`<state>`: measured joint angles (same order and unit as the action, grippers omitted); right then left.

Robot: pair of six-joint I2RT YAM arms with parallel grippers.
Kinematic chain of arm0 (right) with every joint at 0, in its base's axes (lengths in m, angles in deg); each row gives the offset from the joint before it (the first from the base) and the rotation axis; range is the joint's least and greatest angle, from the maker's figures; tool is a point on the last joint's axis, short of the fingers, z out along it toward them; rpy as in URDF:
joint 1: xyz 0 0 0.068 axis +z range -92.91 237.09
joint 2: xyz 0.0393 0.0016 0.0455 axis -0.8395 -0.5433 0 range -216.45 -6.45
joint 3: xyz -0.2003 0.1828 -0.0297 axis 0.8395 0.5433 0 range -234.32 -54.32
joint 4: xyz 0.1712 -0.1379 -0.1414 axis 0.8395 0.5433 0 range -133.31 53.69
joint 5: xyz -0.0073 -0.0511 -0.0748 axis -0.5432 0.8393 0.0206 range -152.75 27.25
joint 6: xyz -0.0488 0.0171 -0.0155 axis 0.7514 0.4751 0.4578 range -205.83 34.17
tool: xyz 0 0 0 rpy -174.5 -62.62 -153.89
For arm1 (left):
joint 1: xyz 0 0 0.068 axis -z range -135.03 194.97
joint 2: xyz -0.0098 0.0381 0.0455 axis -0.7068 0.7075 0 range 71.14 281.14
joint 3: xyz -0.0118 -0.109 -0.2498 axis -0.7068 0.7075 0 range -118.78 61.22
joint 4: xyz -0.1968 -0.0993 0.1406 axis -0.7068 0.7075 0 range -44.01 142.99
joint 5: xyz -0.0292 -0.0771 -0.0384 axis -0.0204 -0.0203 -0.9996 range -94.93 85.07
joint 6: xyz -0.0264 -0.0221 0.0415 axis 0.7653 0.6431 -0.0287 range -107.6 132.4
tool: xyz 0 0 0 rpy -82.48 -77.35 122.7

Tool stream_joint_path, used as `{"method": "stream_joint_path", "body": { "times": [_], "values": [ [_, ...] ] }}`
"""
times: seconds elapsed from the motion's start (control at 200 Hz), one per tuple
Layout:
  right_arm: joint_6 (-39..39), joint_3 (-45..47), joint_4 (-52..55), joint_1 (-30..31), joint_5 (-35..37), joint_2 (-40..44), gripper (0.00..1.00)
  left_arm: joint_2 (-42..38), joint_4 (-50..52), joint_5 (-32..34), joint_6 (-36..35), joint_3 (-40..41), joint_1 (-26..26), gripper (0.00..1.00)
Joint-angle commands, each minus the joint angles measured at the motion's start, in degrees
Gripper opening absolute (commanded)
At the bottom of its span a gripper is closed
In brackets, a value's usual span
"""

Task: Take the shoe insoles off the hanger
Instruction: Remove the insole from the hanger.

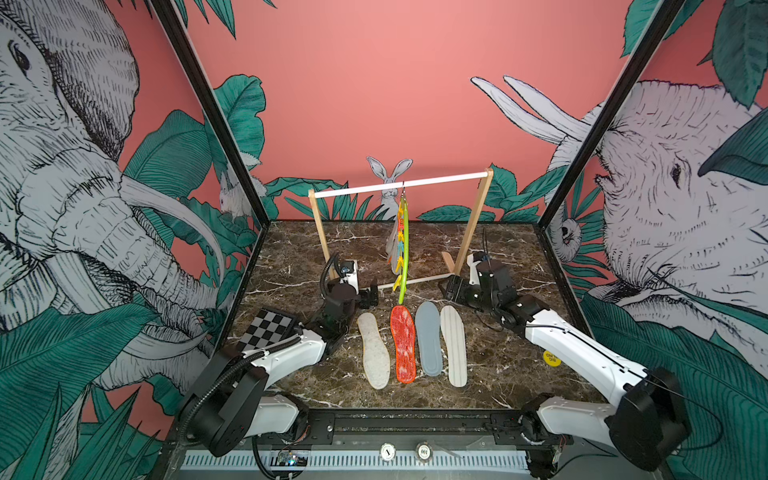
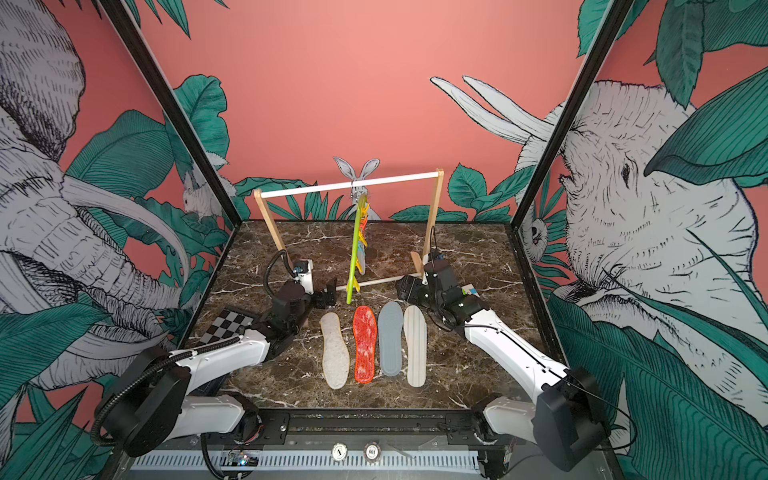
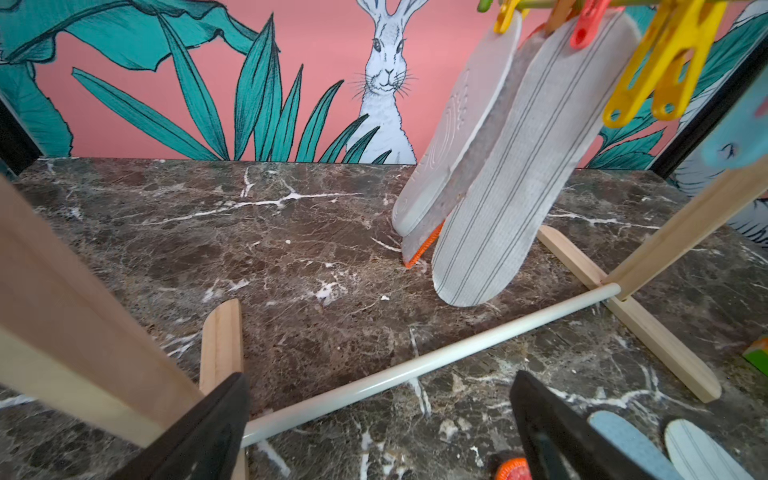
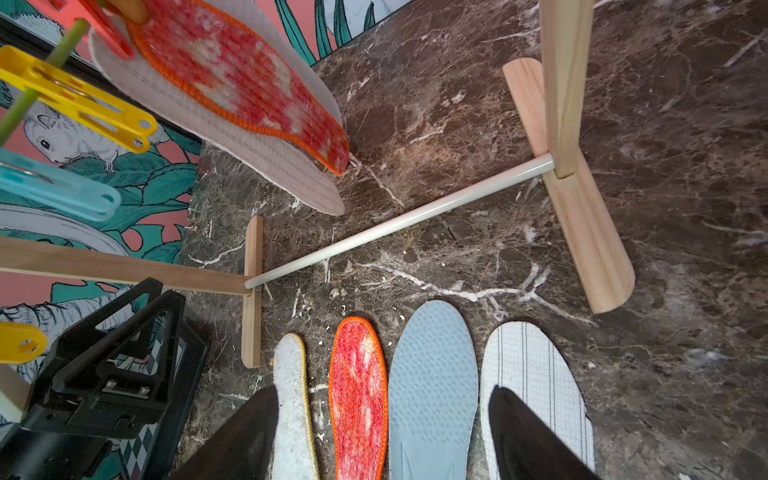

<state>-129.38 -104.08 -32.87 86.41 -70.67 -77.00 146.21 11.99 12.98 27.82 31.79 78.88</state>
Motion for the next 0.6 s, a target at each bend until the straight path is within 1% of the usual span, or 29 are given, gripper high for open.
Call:
{"method": "stream_joint_path", "body": {
  "times": [0.0,0.085,0.255,0.395,0.495,0.595],
  "values": [
    [-0.57,0.41,-2.35,-0.54,-1.22,-0.69,0.8,1.23,-5.19,-2.92,-0.75,-1.34,-0.34,0.98],
    [-0.81,0.33,-2.43,-0.67,-1.37,-0.74,0.8,2.58,-6.52,-4.81,-1.46,-1.17,-0.38,0.97],
    [-1.53,1.32,-3.79,-0.87,-1.22,-0.2,0.8,5.9,-13.2,-7.63,-3.2,0.07,-0.26,0.94],
    [-1.62,1.24,-4.27,-1.1,-1.77,-0.64,0.8,10.01,-16.37,-10.27,-5.26,-1.45,-0.23,0.89],
    [-1.63,1.33,-4.51,-1.15,-2.1,-0.48,0.8,13.32,-18.38,-10.51,-6.04,-3.15,0.53,0.88],
    [-1.71,1.72,-4.72,-1.33,-2.31,0.19,0.82,16.59,-20.73,-9.43,-6.88,-5.16,1.78,0.86]
  ]
}}
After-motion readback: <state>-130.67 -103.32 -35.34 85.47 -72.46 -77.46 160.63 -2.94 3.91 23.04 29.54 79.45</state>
